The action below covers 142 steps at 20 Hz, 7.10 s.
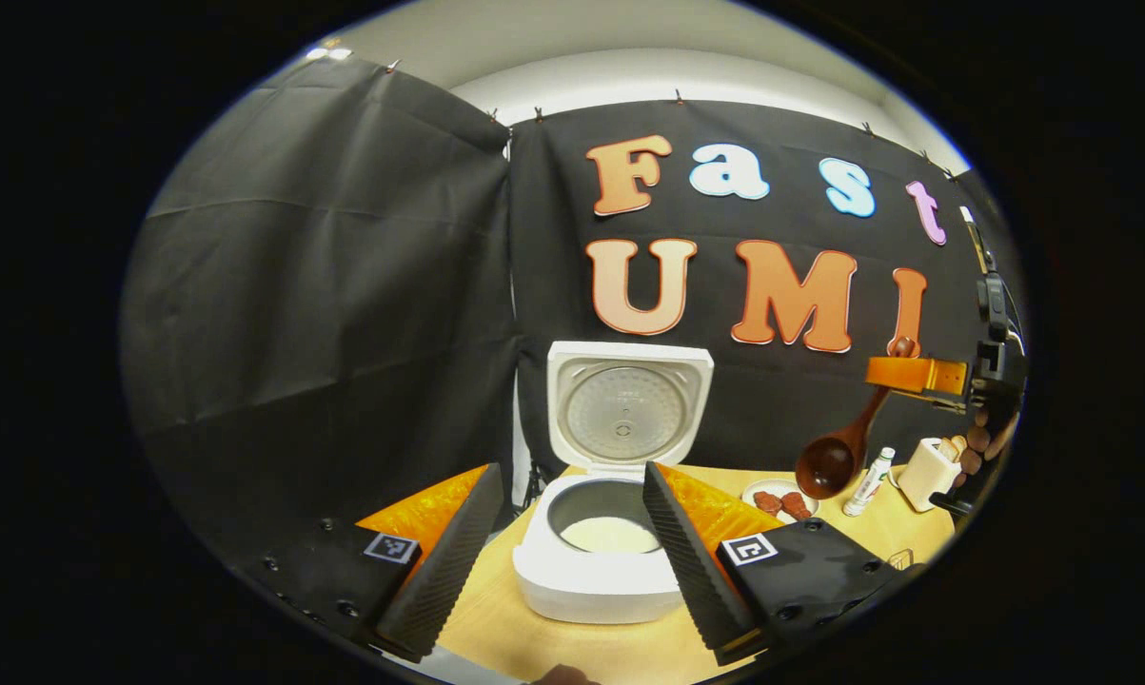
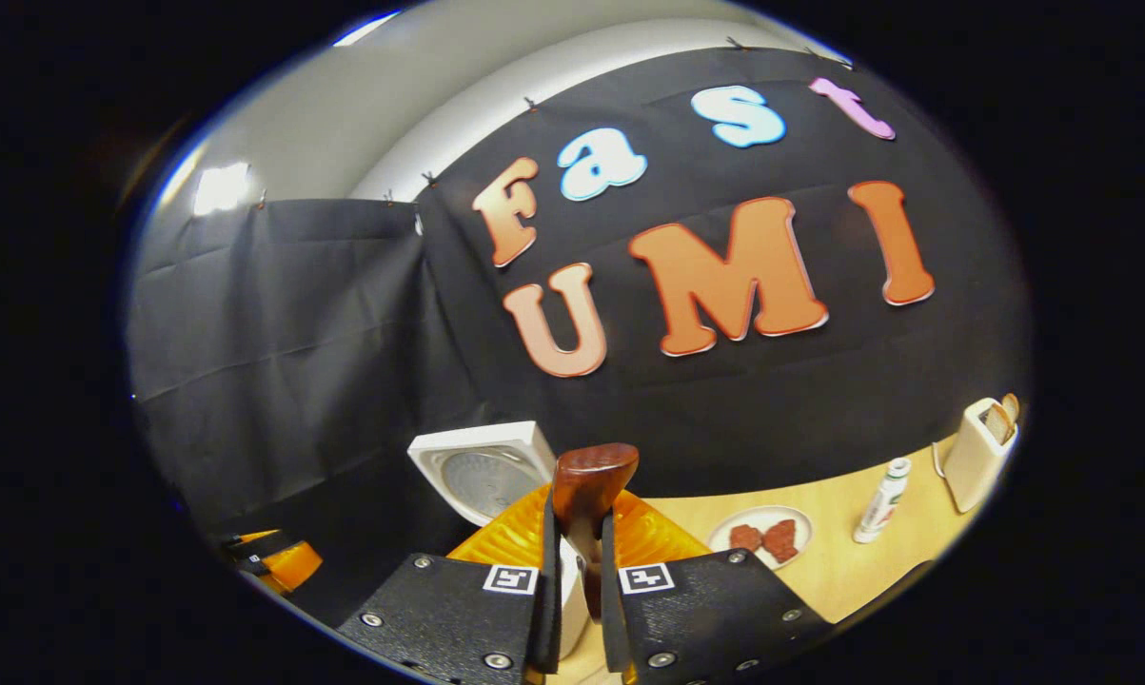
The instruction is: Close the left gripper, press the button to open the rice cooker; take a wooden spoon from the chopstick holder with the right hand, scoop a spoonful of rice and pour it into the rice cooker, then put the wooden spoon back into the chopstick holder.
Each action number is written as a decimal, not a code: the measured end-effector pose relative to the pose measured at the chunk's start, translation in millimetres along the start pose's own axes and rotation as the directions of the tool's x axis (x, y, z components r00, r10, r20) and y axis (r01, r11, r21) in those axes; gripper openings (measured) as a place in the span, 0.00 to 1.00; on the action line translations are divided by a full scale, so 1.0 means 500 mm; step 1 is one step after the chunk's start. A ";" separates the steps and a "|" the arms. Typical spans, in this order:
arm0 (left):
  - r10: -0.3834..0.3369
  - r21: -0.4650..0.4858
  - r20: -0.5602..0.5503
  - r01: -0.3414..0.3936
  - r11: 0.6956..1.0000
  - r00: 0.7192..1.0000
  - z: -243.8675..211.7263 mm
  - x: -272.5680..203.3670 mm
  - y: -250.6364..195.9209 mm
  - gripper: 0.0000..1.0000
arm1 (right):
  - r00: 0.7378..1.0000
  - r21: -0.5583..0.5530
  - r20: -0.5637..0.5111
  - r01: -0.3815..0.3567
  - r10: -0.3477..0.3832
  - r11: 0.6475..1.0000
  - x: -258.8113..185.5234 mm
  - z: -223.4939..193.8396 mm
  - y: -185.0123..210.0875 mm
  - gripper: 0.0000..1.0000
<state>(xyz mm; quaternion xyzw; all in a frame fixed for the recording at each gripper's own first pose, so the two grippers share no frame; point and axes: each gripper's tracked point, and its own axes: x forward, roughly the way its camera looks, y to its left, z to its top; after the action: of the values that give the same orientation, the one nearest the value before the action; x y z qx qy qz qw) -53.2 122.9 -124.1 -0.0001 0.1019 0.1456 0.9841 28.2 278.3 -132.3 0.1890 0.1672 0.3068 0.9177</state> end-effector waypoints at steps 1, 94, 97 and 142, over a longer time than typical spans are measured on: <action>-0.012 0.004 0.005 0.012 1.000 1.000 0.004 -0.005 -0.018 1.00 | 0.999 0.002 -0.002 0.041 -0.041 0.999 -0.025 -0.002 -0.045 0.17; -0.031 0.110 -0.264 0.062 0.992 0.964 0.176 0.628 -0.113 1.00 | 0.871 0.011 0.088 0.485 -0.484 0.875 -0.503 0.079 -0.469 0.88; -0.026 0.100 -0.312 0.060 0.993 0.950 0.159 0.672 -0.119 0.97 | 0.862 0.012 0.091 0.499 -0.498 0.866 -0.513 0.077 -0.479 0.88; -0.267 0.093 0.259 0.251 0.964 0.928 0.475 0.009 -0.278 1.00 | 0.873 -0.229 0.394 0.396 -0.288 0.889 -0.422 0.400 -0.209 0.87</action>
<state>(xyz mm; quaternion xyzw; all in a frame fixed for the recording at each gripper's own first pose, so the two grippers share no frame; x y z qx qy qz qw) 38.4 -2.0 103.4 0.0351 -0.0294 0.0103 0.9989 5.5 19.8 35.3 0.0649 -0.0164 0.1210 0.9904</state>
